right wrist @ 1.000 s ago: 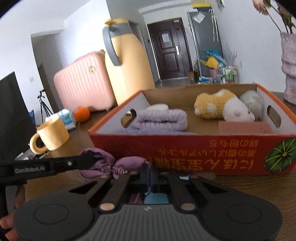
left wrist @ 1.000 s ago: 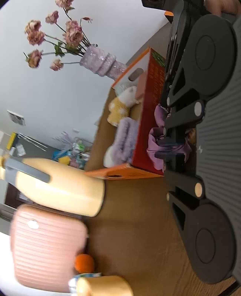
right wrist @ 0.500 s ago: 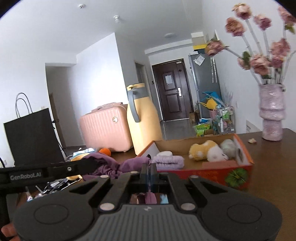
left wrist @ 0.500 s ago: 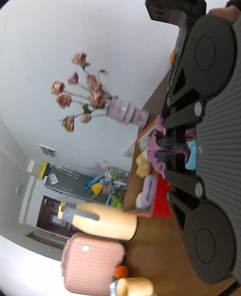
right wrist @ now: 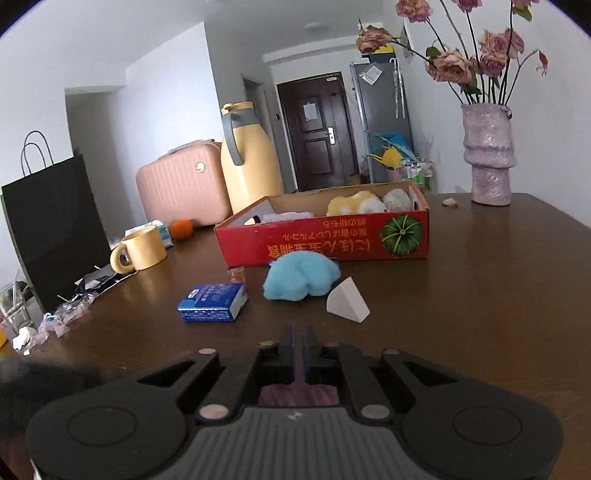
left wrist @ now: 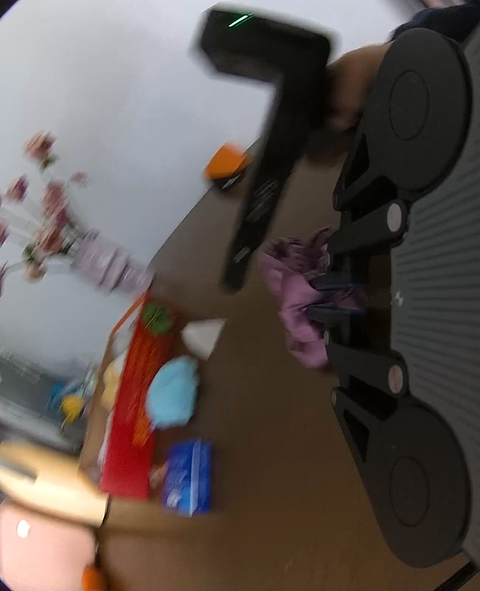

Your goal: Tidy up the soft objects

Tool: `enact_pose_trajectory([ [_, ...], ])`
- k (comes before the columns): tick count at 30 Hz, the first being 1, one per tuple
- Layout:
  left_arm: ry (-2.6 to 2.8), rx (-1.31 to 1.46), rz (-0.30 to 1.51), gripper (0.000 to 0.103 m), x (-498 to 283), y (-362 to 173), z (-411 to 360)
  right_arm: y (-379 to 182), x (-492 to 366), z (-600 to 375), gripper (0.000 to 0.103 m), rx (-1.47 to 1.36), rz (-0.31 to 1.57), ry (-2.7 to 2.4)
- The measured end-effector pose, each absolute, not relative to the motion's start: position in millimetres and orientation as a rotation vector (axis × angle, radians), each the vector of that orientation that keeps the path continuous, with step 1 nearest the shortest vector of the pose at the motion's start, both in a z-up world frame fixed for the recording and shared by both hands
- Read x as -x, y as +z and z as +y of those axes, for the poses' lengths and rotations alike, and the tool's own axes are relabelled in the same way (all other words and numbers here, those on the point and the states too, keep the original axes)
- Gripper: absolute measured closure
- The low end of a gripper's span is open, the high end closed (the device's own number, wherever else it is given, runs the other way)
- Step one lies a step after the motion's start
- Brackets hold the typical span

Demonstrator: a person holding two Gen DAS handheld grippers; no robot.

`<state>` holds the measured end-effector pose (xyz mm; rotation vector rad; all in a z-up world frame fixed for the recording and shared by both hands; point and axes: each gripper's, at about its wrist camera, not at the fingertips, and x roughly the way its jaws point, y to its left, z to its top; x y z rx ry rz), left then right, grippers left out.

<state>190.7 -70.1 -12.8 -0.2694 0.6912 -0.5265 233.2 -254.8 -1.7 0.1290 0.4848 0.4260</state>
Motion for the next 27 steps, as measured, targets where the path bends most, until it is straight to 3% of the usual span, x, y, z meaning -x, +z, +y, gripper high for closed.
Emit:
enact_pose_trajectory([
  [3,-0.581,0.273,0.643,0.091,-178.4,-2.2,-60.3,-0.5,-226.8,-258.0,0.087,-0.118,0.47,0.392],
  [5,-0.581,0.312,0.591,0.072,-175.3,9.0,-43.9,4.9,-215.3,-268.6,0.072,-0.131,0.432,0.378],
  [6,-0.561,0.32,0.574,0.055,-175.1,11.6,-38.5,6.9,-208.7,-275.8,0.07,-0.141,0.419,0.365],
  [7,-0.521,0.319,0.563,0.052,-177.3,12.4,-35.0,9.6,-200.8,-285.7,0.069,-0.155,0.409,0.343],
  [14,-0.522,0.345,0.644,0.048,-207.9,-8.8,-46.8,-4.6,-157.9,-324.4,0.067,-0.265,0.542,0.376],
  [15,-0.523,0.335,0.65,0.048,-213.0,-10.5,-53.5,-9.6,-156.5,-322.6,0.069,-0.253,0.567,0.385],
  [17,-0.538,0.301,0.673,0.05,-213.8,-13.7,-60.6,-19.6,-161.3,-315.5,0.083,-0.222,0.614,0.37],
  [19,-0.591,0.259,0.693,0.051,-208.2,-17.2,-69.3,-31.0,-173.4,-310.9,0.084,-0.236,0.626,0.347],
  [24,-0.656,0.19,0.696,0.049,-185.7,-19.3,-74.5,-37.7,-201.8,-303.6,0.081,-0.277,0.528,0.27],
  [25,-0.673,0.213,0.676,0.044,-183.2,-16.0,-68.8,-36.0,-206.2,-304.5,0.074,-0.293,0.514,0.272],
  [26,-0.678,0.245,0.646,0.041,-181.6,-10.9,-59.8,-33.0,-207.4,-306.1,0.06,-0.301,0.5,0.276],
  [27,-0.667,0.267,0.623,0.033,-183.0,-6.8,-54.2,-30.5,-207.6,-309.0,0.055,-0.302,0.486,0.275],
])
